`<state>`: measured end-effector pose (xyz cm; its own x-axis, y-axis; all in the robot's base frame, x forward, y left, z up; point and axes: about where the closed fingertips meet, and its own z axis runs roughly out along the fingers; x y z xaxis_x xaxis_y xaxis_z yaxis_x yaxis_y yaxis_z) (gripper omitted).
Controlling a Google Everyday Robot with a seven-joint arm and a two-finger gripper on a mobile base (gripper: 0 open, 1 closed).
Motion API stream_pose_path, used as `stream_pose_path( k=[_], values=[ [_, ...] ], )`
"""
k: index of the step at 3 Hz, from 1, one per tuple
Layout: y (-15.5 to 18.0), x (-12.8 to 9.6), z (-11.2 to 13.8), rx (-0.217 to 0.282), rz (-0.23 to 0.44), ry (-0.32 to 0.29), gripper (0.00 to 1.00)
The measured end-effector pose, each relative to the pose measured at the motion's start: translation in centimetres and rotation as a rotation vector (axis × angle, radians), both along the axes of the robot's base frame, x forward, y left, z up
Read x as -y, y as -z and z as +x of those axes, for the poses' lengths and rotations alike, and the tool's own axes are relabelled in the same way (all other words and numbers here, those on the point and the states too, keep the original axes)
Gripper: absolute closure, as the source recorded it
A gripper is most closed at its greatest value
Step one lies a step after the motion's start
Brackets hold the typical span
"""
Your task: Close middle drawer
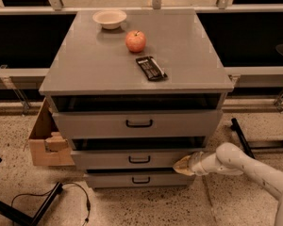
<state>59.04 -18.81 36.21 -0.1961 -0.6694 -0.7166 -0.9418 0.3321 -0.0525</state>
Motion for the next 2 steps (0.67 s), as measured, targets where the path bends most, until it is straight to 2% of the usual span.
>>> stream_pose_path(
  k=[1, 2],
  values=[
    [0.13, -0.24, -0.06, -0.002, 0.002, -0.003, 0.52],
    [0.25, -0.47, -0.13, -0.005, 0.004, -0.006, 0.75]
  ],
)
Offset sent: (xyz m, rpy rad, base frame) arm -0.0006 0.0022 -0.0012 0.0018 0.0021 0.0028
